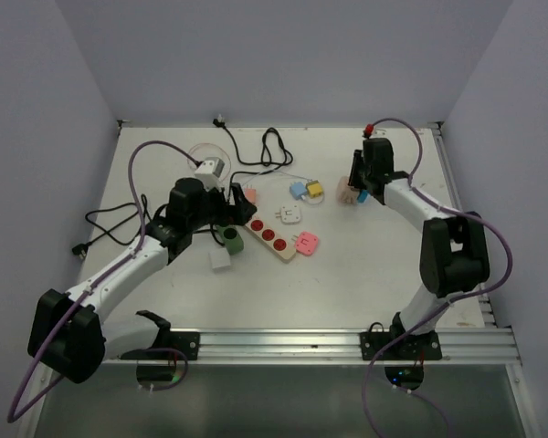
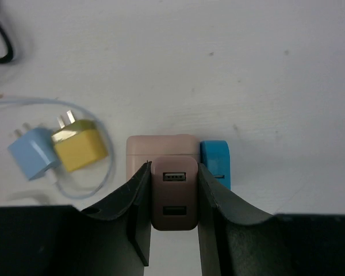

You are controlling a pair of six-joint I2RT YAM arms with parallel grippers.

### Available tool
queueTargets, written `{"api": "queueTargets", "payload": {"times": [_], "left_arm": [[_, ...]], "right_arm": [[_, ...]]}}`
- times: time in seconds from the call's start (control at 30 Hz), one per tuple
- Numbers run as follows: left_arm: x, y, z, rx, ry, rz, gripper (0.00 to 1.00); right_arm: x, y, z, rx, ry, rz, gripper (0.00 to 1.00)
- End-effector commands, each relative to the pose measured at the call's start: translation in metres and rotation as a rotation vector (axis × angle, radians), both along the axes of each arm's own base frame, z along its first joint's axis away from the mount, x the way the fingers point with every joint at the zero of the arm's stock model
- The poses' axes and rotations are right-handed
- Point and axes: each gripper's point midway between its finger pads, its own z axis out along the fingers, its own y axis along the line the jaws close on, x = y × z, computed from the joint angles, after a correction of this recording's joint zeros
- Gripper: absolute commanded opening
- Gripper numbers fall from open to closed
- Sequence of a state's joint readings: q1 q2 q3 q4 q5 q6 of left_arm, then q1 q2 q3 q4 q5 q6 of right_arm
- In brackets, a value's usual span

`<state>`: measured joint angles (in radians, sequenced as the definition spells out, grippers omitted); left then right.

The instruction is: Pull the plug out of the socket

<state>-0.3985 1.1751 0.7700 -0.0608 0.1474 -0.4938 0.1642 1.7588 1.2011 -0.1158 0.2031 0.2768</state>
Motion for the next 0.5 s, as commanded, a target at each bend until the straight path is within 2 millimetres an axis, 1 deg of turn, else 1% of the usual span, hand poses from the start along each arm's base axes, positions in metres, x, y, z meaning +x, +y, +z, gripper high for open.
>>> {"api": "queueTargets", "payload": {"times": [0.0,0.03,0.07,0.1,0.13,0.17,0.2,0.23,0.27,0.3,0.33,0.37,0.43,0.47], "left_arm": [[-0.011,-0.037,0.024,0.011,-0.179,-0.177,1.00],[-0.018,-0.047,0.022,0.012,-0.188,-0.214,1.00],[-0.020,-0.052,0.028,0.005,-0.221,-0.232,1.00],[-0.025,-0.055,0.021,0.020,-0.230,-0.251,0.99],[-0.027,-0.057,0.021,0.027,-0.249,-0.262,1.00],[-0.032,-0.064,0.024,0.035,-0.281,-0.277,0.99],[-0.034,-0.066,0.021,0.058,-0.299,-0.291,0.99],[-0.041,-0.074,0.021,0.068,-0.311,-0.316,0.99],[-0.040,-0.074,0.021,0.085,-0.322,-0.305,0.99],[-0.041,-0.075,0.022,0.098,-0.335,-0.309,1.00],[-0.046,-0.080,0.023,0.102,-0.345,-0.320,0.99],[-0.046,-0.080,0.024,0.108,-0.361,-0.312,1.00],[-0.048,-0.082,0.029,0.118,-0.393,-0.314,0.99],[-0.051,-0.087,0.034,0.110,-0.424,-0.320,1.00]], "right_arm": [[-0.022,0.063,0.061,0.089,-0.124,0.231,0.00],[-0.030,0.071,0.068,0.091,-0.135,0.265,0.00],[-0.044,0.088,0.078,0.102,-0.141,0.331,0.00],[-0.052,0.098,0.084,0.120,-0.145,0.377,0.00],[-0.060,0.106,0.090,0.135,-0.148,0.416,0.00],[-0.074,0.125,0.091,0.163,-0.129,0.498,0.00],[-0.084,0.132,0.104,0.180,-0.153,0.535,0.00],[-0.092,0.141,0.108,0.194,-0.155,0.577,0.00],[-0.105,0.154,0.110,0.208,-0.153,0.628,0.00],[-0.115,0.162,0.118,0.224,-0.167,0.671,0.00],[-0.122,0.168,0.120,0.229,-0.167,0.696,0.00],[-0.131,0.177,0.122,0.237,-0.166,0.731,0.00],[-0.143,0.186,0.129,0.257,-0.171,0.779,0.00],[-0.151,0.193,0.128,0.269,-0.159,0.804,0.00]]}}
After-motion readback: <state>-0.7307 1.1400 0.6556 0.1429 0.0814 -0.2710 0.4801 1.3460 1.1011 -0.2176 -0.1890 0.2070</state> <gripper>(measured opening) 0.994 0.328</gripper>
